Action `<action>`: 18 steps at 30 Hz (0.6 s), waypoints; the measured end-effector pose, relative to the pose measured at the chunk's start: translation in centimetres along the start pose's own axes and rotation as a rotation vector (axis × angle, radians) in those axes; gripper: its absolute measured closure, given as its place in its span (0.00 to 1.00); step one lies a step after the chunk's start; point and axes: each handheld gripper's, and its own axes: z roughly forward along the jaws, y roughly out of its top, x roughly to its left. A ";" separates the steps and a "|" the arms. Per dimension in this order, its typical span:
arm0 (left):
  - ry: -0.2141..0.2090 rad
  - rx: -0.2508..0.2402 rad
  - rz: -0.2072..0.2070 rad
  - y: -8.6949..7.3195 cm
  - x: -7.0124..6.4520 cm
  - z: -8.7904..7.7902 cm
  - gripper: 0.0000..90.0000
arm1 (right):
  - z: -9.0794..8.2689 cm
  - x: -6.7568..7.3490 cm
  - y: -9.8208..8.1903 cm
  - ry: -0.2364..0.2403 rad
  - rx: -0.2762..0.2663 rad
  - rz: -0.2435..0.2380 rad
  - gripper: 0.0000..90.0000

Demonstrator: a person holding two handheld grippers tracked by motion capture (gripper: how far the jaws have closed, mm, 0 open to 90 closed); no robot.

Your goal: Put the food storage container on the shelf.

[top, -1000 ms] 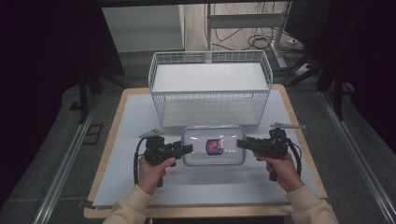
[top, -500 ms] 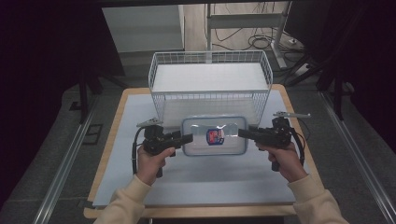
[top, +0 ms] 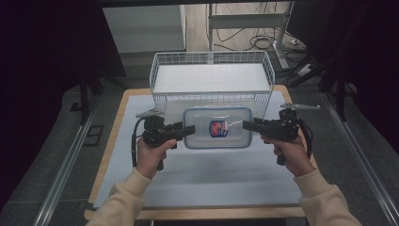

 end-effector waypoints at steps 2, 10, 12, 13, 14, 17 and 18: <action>0.000 -0.003 0.003 0.4 -0.1 -0.1 0.52 | 0.0 0.2 0.5 0.000 -0.003 -0.003 0.55; 0.002 -0.018 0.021 2.7 -0.4 -0.7 0.52 | -0.2 0.8 2.6 0.001 -0.025 -0.024 0.55; 0.004 -0.022 0.026 3.3 -0.5 -0.9 0.52 | -0.1 0.9 3.2 0.004 -0.028 -0.030 0.55; 0.010 -0.027 0.031 3.9 -0.7 -1.0 0.52 | -0.1 1.1 3.8 0.006 -0.031 -0.035 0.55; 0.010 -0.027 0.031 3.9 -0.7 -1.0 0.52 | -0.1 1.1 3.8 0.006 -0.031 -0.035 0.55; 0.015 -0.039 0.049 5.4 -0.8 -1.4 0.52 | 0.0 1.4 5.2 0.009 -0.042 -0.048 0.55; 0.015 -0.039 0.049 5.4 -0.8 -1.4 0.52 | 0.0 1.5 5.5 0.011 -0.045 -0.046 0.55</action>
